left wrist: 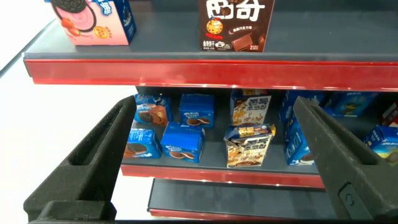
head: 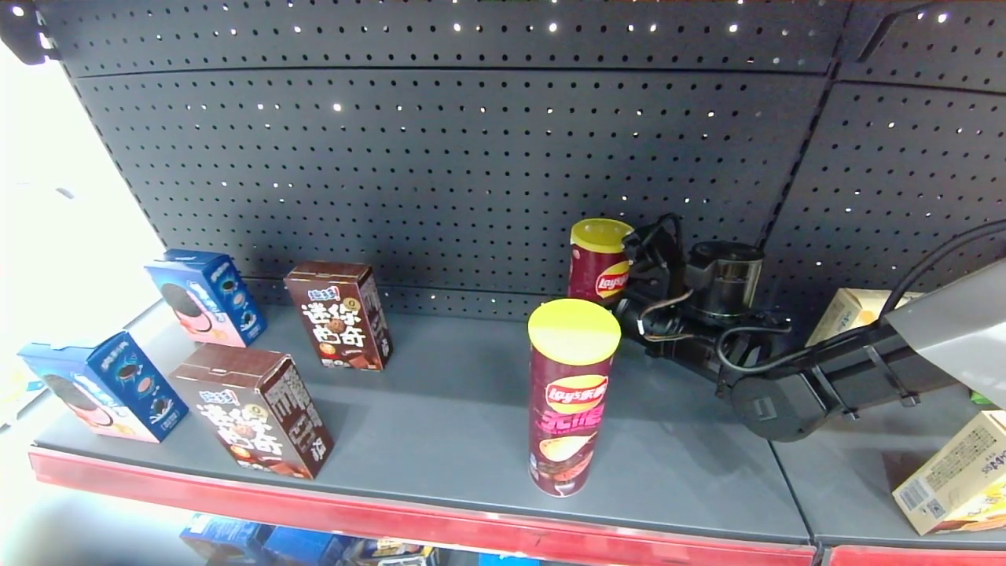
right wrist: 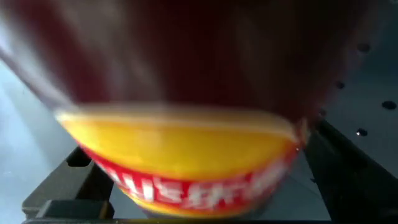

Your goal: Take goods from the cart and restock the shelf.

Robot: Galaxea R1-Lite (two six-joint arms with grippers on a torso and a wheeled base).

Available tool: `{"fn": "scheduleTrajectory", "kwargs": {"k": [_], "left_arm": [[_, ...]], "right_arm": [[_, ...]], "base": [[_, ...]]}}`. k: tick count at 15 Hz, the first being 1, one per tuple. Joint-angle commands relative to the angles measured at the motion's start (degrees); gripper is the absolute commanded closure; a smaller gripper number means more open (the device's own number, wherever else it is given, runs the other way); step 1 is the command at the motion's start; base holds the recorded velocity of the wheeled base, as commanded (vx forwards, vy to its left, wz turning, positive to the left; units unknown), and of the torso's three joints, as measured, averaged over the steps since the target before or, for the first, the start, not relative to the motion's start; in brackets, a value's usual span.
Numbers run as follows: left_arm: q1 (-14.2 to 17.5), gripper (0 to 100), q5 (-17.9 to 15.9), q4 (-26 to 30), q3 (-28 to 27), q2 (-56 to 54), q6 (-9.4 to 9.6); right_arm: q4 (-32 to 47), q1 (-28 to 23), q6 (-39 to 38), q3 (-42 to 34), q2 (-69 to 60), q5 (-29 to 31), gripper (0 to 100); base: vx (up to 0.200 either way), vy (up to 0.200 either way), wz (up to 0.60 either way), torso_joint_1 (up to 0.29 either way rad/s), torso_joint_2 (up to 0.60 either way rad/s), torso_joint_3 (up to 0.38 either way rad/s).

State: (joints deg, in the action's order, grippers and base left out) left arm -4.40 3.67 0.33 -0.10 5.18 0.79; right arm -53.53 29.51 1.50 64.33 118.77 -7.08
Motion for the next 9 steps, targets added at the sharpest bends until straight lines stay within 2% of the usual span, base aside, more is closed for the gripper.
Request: {"fn": "scheduleTrajectory", "kwargs": {"k": [1,5,9], "left_arm": [[0.01,0,0.02,0.02,0.01,0.09,0.0],[0.01,0,0.11,0.02,0.01,0.09,0.0],[0.01,0,0.02,0.02,0.01,0.09,0.0]], "right_arm": [[0.18,0.02,0.08,-0.61,-0.74,0.05,0],[4.49,0.28,0.35,-9.93,-8.47,2.78,0],[4.66,0.28,0.43,-21.09,-16.03,2.95,0]], "base": [[0.0,0.0,0.0,0.0,0.0,0.0],[0.0,0.0,0.0,0.0,0.0,0.0],[0.0,0.0,0.0,0.0,0.0,0.0]]}}
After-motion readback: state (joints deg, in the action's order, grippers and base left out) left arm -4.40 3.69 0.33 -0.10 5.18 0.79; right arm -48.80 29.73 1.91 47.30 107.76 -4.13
